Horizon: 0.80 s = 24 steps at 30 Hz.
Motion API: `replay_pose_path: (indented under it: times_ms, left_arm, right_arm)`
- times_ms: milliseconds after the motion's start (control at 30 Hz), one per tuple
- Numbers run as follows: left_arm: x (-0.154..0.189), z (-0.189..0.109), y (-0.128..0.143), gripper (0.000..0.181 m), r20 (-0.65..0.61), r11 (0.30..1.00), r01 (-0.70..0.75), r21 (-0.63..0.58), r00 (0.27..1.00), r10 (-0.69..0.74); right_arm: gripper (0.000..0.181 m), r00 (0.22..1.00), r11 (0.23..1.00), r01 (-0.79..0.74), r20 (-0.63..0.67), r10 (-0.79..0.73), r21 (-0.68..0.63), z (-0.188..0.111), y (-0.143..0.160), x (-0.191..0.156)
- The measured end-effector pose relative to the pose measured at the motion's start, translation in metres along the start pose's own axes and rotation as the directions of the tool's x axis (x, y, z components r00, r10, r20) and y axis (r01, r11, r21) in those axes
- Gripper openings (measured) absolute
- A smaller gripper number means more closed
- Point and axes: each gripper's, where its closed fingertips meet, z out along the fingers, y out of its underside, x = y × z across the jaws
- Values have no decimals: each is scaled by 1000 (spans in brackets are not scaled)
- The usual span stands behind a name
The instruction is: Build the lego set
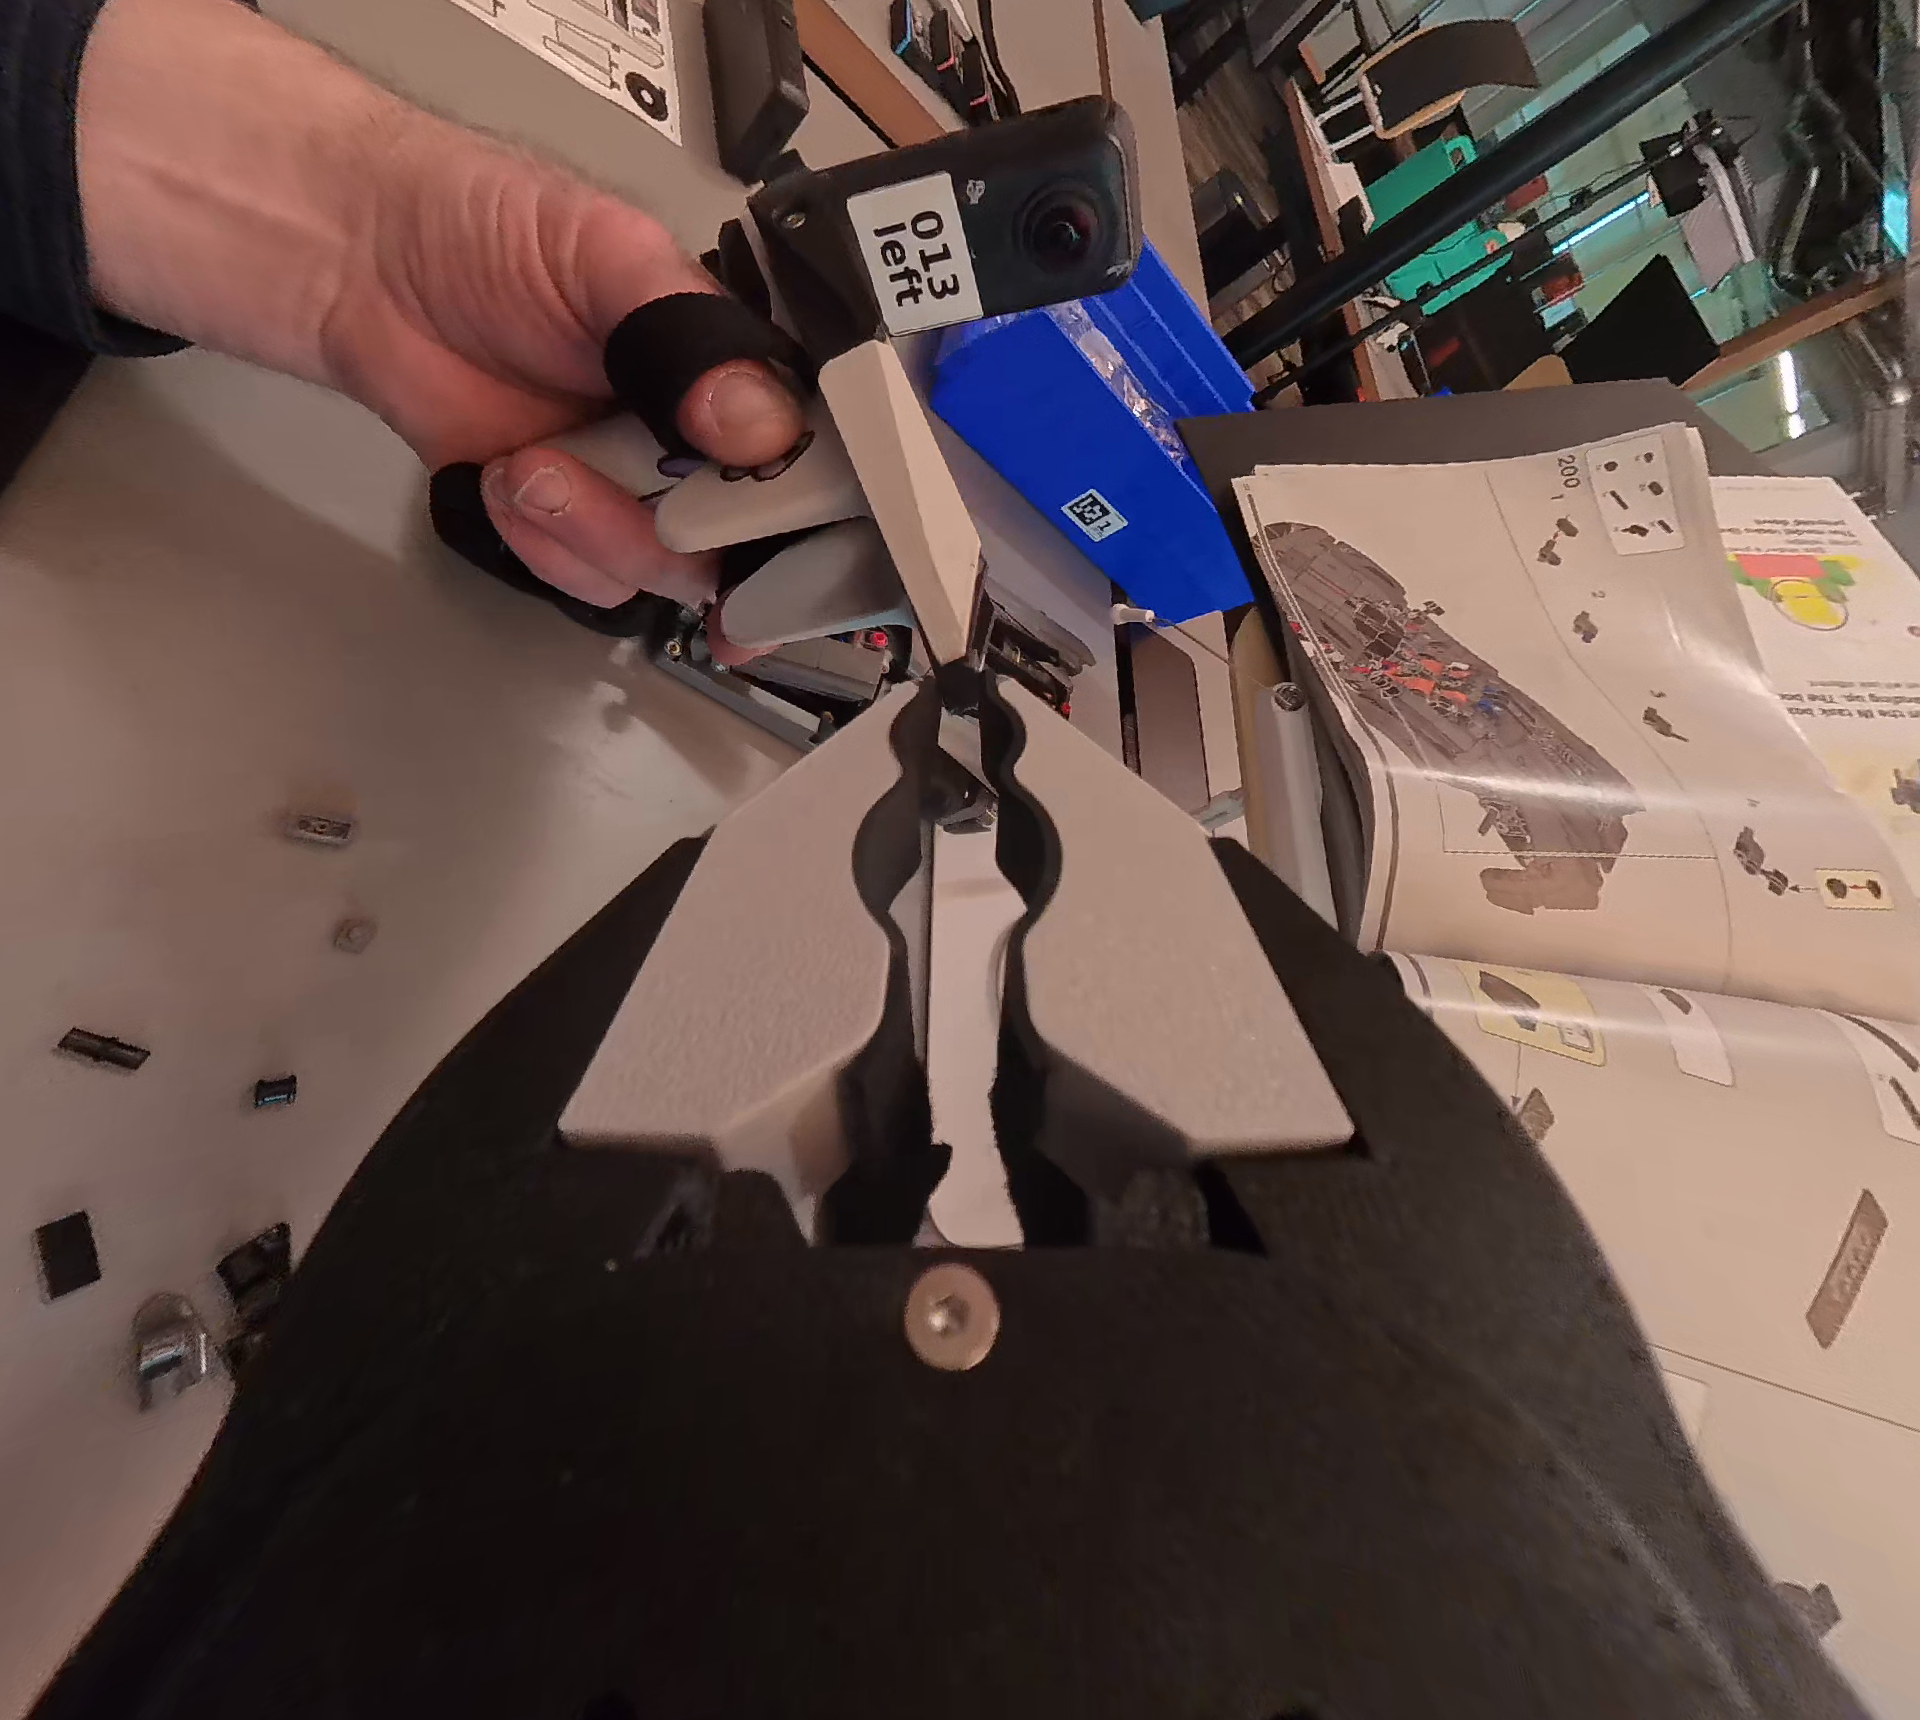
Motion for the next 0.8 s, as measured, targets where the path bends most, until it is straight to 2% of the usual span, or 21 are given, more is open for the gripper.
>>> replay_pose_path:
  times_ms: [33, 200, 467, 800]
  left_arm:
    - [-1, 0, 0, 5, 9, 1000, -4, 1, 1000, 4]
    - [-7, 0, 2, 5, 39, 1000, 2, -2, 999, -2]
    - [-3, 1, -2, 5, -13, 999, 30, 40, 999, -30]
    - [-5, 0, -4, 5, -18, 997, 50, 60, 999, -49]
  right_arm:
    - [5, 1000, 1000, -4, 0, 4, 0, 0, 0, 0]
    - [7, 1000, 1000, -5, -9, 6, 14, 4, -3, 0]
    - [13, 999, 1000, -5, -31, 5, 12, 4, -2, 4]
    - [9, 998, 1000, 14, -53, -15, -9, 8, 0, 4]
